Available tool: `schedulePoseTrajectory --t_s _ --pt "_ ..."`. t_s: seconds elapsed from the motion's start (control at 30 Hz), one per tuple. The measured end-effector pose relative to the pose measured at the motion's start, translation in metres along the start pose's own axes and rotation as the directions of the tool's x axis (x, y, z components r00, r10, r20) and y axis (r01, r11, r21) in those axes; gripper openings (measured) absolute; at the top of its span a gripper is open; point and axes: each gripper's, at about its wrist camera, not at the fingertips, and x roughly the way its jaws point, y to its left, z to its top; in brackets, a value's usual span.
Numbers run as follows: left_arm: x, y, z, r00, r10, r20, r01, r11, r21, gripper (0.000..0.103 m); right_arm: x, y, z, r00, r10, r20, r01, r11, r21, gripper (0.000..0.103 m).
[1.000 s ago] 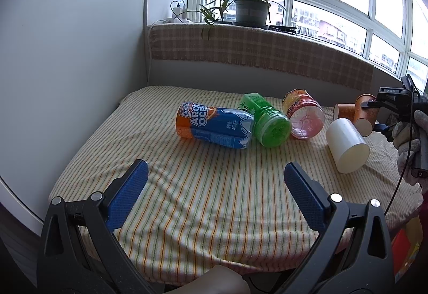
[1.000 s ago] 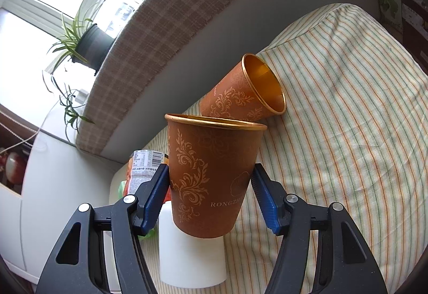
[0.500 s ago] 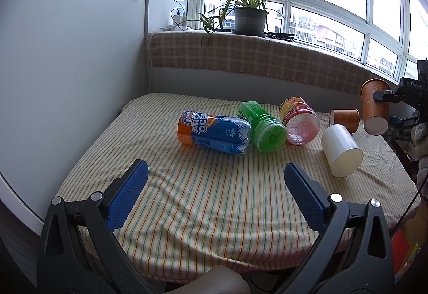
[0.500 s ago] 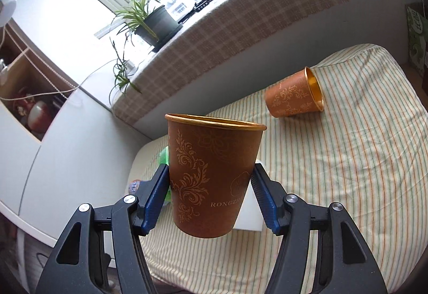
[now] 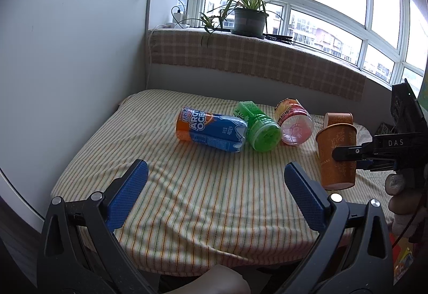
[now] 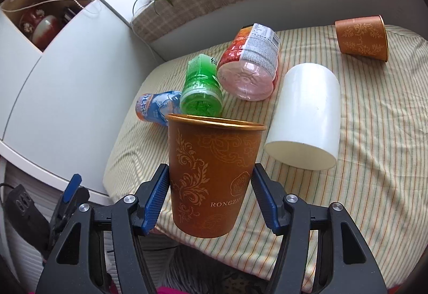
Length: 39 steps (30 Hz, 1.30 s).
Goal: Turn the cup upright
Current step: 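Lift the orange cup with the right tool, turning it rim up, then lower the upright cup onto the bed and open the right tool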
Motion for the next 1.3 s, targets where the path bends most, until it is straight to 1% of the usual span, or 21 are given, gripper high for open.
schedulePoseTrajectory --t_s 0.07,0.23,0.43,0.57,0.67,0.9,1.07,1.2,1.3 --pt "0.000 -0.001 -0.001 1.000 -0.001 -0.005 0.001 1.000 0.003 0.103 0.012 -0.004 0.000 0.999 0.000 -0.035 0.000 1.000 0.011 0.061" --pt "0.000 -0.004 -0.001 1.000 -0.011 -0.010 0.011 1.000 0.001 0.103 0.029 -0.002 -0.005 0.997 -0.007 -0.082 0.008 1.000 0.010 0.061" --pt "-0.002 -0.006 0.002 1.000 -0.018 -0.003 0.018 1.000 0.002 0.103 0.042 0.002 -0.007 0.994 -0.021 -0.107 0.022 1.000 0.007 0.061" --pt "-0.002 -0.006 0.002 1.000 -0.024 -0.003 0.024 1.000 -0.005 0.103 0.044 0.006 -0.006 0.996 -0.039 -0.085 0.038 0.999 -0.010 0.062" --pt "-0.001 -0.006 0.002 1.000 -0.028 -0.006 0.028 1.000 -0.008 0.103 0.046 0.006 -0.008 0.995 -0.035 -0.092 0.035 0.999 0.000 0.063" --pt "-0.002 -0.006 0.001 0.999 -0.035 -0.010 0.035 0.999 -0.012 0.103 0.047 0.009 -0.009 0.995 -0.051 -0.083 0.049 0.998 -0.026 0.064" --pt "-0.003 -0.008 0.002 0.999 -0.043 -0.011 0.043 0.999 -0.011 0.103 0.042 0.010 -0.008 0.997 -0.042 -0.071 0.040 0.999 -0.031 0.068" --pt "0.001 -0.008 0.005 0.996 -0.079 -0.036 0.078 0.997 -0.025 0.103 0.031 0.011 -0.009 0.998 -0.040 -0.045 0.038 0.999 -0.034 0.068" --pt "0.006 -0.009 0.010 0.994 -0.102 -0.049 0.101 0.994 -0.032 0.103 0.013 0.012 -0.014 0.998 -0.055 0.009 0.055 0.997 -0.055 0.068"
